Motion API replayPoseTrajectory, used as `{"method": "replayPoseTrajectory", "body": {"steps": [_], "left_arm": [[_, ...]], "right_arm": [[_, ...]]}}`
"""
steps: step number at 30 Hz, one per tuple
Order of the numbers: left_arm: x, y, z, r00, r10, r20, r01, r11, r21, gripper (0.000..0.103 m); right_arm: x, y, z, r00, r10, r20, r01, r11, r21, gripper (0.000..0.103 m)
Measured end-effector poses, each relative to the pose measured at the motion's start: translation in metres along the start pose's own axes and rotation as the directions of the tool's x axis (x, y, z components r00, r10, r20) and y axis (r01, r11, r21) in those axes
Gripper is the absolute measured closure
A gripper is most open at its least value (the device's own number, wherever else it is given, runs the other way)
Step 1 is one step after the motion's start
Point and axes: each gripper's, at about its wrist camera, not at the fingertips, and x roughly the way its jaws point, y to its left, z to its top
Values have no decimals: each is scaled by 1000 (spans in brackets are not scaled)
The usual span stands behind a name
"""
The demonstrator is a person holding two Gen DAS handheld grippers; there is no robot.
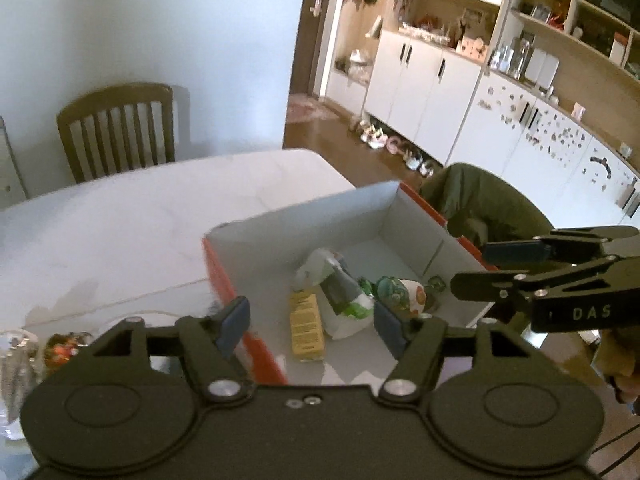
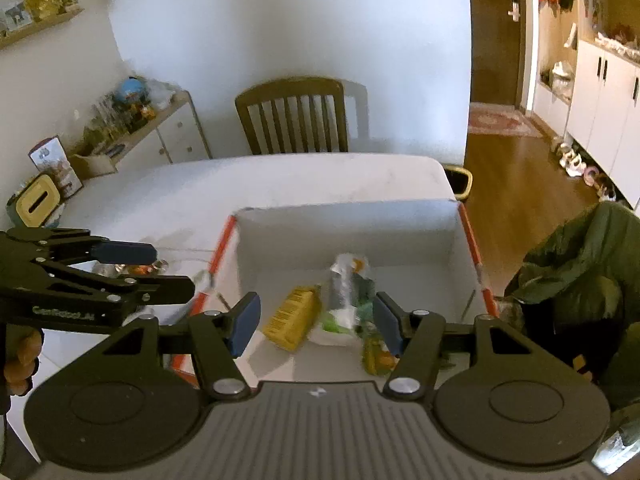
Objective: Organize objects
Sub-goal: 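Withdraw both tools from the box toward the foil snack bag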
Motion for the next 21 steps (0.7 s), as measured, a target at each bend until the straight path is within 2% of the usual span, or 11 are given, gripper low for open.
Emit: {"method": "replayPoseTrajectory", "body": {"steps": [8, 21], "left_arm": [[-49, 33, -15, 996, 33, 78, -33, 999, 0, 17], [-99, 102, -44, 991, 72, 112, -70, 997, -26, 2]], "right_arm": [[-11, 51, 2, 999, 14, 44, -13, 1000, -4, 35], [-4, 139, -1, 995, 78, 70, -78, 997, -1, 24]]}}
